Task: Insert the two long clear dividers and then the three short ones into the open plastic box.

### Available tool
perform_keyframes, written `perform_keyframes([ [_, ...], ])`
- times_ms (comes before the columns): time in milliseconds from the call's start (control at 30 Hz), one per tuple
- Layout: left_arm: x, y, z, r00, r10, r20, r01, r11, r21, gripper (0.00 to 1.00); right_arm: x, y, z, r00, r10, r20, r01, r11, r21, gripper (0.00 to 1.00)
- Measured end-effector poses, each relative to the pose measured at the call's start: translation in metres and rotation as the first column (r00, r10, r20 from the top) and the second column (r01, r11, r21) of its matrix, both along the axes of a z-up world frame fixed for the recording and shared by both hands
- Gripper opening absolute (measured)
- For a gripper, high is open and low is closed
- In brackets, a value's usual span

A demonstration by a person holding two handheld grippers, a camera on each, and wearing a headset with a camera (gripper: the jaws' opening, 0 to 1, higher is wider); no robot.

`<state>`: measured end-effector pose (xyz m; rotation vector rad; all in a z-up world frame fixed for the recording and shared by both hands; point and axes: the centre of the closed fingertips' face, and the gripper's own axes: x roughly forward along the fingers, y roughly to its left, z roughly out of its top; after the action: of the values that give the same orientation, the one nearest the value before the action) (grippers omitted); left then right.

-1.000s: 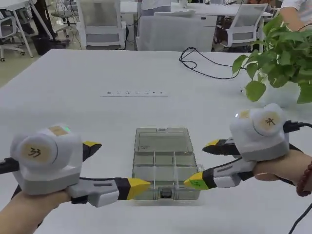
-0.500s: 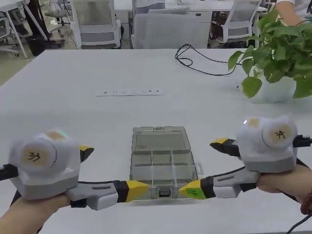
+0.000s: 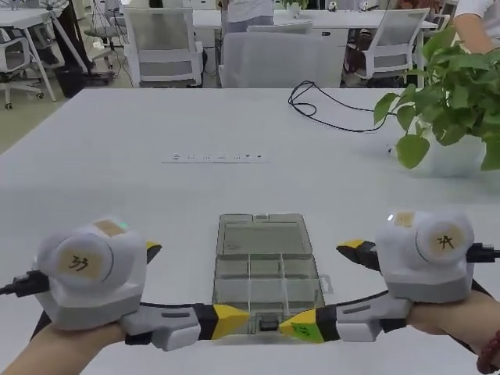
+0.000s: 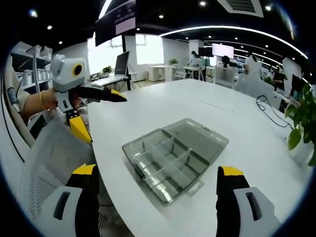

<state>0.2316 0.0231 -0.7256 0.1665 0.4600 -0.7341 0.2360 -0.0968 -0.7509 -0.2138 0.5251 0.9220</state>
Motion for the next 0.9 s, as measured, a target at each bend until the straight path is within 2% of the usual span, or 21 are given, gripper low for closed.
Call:
perform_keyframes([
  [400, -0.002, -0.008, -0.006, 1.000, -0.022, -0.015, 0.023, 0.999, 0.025, 1.00, -0.005, 0.002, -0.005, 1.000, 0.020, 0.009, -0.020, 0.999, -0.026, 1.00],
  [900, -0.003, -0.010, -0.003, 1.000, -0.025, -0.003, 0.025, 0.999, 0.030, 0.99, -0.011, -0.001, 0.000, 1.000, 0.013, 0.026, -0.012, 1.000, -0.013, 1.00],
])
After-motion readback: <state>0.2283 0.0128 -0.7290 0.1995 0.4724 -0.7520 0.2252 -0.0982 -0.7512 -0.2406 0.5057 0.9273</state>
